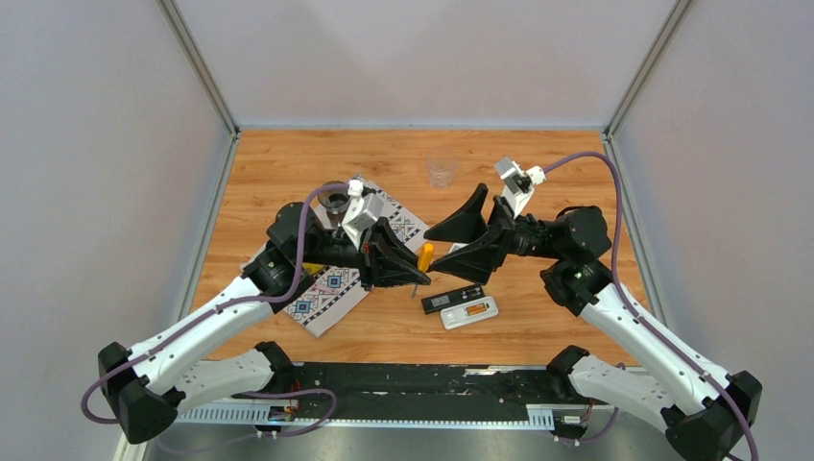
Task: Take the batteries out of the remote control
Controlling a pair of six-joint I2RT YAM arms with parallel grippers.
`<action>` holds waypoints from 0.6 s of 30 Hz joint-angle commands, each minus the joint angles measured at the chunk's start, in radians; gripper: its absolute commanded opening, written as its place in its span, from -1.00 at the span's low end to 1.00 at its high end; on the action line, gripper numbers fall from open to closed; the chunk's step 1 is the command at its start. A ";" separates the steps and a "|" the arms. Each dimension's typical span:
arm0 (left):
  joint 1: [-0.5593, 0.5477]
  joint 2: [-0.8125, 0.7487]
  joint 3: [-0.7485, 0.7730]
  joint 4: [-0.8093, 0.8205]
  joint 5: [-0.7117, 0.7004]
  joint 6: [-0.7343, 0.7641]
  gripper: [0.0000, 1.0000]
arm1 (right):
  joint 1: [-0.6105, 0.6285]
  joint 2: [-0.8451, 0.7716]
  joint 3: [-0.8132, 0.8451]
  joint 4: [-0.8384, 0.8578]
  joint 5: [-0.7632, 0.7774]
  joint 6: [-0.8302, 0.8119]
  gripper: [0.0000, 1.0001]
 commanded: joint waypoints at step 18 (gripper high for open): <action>-0.004 0.017 0.016 -0.031 0.022 0.012 -0.70 | 0.051 0.037 0.046 -0.017 -0.043 -0.060 -1.00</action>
